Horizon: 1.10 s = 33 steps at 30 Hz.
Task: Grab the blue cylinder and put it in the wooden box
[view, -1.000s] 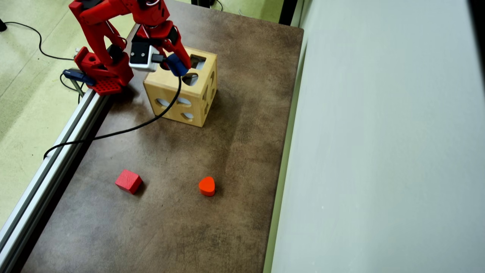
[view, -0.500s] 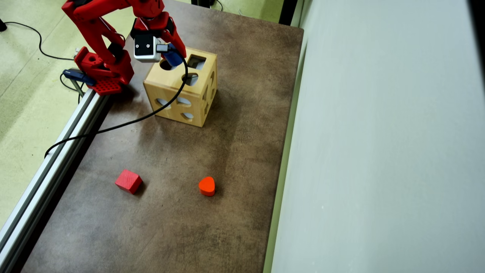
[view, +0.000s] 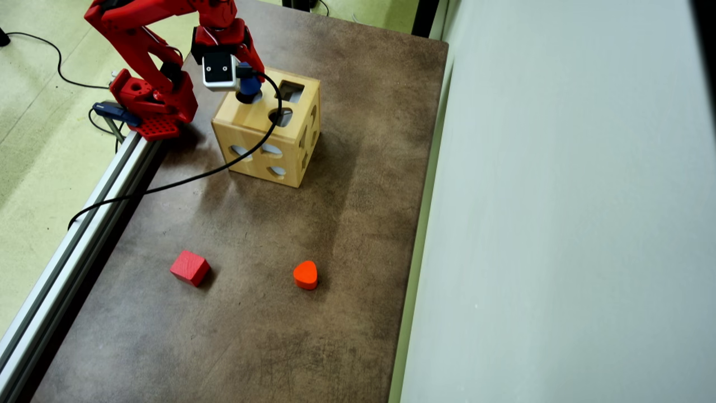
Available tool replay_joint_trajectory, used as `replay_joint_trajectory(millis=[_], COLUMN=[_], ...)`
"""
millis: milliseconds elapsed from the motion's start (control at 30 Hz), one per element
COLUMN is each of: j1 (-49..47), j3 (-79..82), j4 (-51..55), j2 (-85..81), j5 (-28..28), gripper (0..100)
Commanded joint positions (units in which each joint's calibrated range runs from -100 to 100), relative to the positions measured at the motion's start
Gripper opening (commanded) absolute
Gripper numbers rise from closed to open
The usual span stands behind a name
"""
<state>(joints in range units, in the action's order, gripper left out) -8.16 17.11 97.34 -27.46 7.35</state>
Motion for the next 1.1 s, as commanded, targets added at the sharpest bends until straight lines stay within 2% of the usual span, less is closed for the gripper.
replay_joint_trajectory(millis=[0,1067], j1=[-0.4,0.5], j3=[0.7,0.8], j4=[0.3,-4.0], j2=[-2.1,-1.0], j5=[0.2,-0.3], gripper=[13,13])
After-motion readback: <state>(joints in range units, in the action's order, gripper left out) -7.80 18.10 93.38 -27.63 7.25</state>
